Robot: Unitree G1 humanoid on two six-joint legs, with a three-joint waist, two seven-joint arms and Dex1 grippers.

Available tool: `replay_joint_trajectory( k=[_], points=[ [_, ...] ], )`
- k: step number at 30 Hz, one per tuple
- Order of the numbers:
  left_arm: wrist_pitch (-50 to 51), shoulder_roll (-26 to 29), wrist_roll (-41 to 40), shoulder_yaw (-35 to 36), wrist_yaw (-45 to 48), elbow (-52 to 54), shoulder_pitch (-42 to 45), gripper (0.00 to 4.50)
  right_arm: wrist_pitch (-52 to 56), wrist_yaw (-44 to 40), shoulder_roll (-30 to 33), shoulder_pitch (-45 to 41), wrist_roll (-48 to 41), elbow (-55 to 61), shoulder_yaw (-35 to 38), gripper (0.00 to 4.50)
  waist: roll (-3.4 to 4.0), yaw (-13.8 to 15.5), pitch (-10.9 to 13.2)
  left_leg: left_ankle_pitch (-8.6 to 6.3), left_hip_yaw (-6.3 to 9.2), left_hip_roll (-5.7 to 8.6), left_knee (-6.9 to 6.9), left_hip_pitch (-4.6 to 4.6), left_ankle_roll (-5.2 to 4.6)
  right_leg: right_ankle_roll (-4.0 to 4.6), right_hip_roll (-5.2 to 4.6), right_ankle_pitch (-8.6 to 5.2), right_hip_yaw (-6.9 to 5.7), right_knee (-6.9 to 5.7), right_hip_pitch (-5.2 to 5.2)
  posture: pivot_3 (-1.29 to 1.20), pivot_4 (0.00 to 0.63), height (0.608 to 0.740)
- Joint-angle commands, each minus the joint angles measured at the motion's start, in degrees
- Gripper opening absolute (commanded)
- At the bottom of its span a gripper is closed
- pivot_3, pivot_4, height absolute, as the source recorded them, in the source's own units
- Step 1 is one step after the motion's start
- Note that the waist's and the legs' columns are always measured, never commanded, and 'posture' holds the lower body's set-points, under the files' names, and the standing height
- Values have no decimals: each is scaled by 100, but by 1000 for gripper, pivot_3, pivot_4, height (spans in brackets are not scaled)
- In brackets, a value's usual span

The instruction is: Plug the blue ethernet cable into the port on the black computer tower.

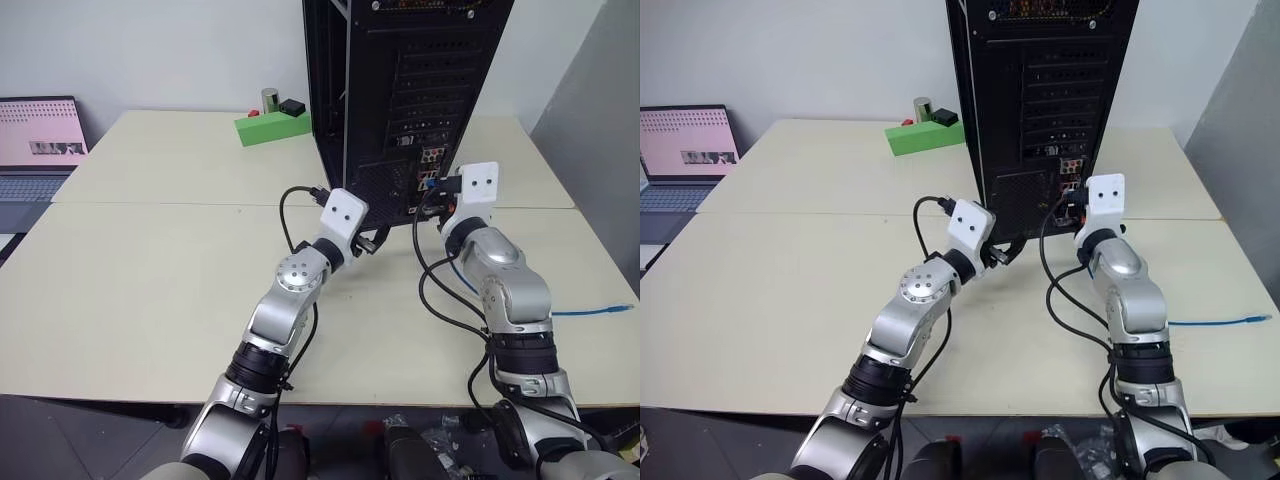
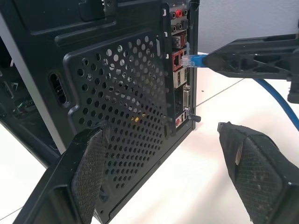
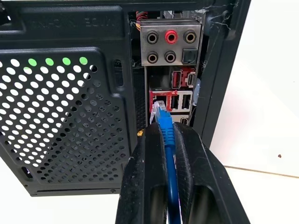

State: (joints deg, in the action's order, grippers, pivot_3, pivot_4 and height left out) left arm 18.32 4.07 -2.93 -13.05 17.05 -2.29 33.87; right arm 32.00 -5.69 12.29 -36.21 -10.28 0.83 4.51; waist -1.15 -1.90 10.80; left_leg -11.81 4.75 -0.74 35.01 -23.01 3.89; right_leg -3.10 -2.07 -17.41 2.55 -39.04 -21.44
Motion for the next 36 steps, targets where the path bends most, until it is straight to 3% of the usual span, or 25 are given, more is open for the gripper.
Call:
replay_joint_trajectory(
  k=[1, 36],
  points=[
    [-101, -53, -57, 75, 80, 303, 71, 3896, -190, -30, 6, -185, 8, 55, 85, 0, 0, 0, 0, 0, 0, 0, 0, 0, 0, 0, 0, 0, 0, 0, 0, 0, 150, 740],
    [-94, -85, -48, 73, 103, 298, 30, 3896, -817, -129, -96, -449, 257, -558, -29, 0, 0, -42, 0, 0, -1, 0, -1, 1, 0, 0, 0, 0, 2, -1, -1, 0, 150, 740]
  ],
)
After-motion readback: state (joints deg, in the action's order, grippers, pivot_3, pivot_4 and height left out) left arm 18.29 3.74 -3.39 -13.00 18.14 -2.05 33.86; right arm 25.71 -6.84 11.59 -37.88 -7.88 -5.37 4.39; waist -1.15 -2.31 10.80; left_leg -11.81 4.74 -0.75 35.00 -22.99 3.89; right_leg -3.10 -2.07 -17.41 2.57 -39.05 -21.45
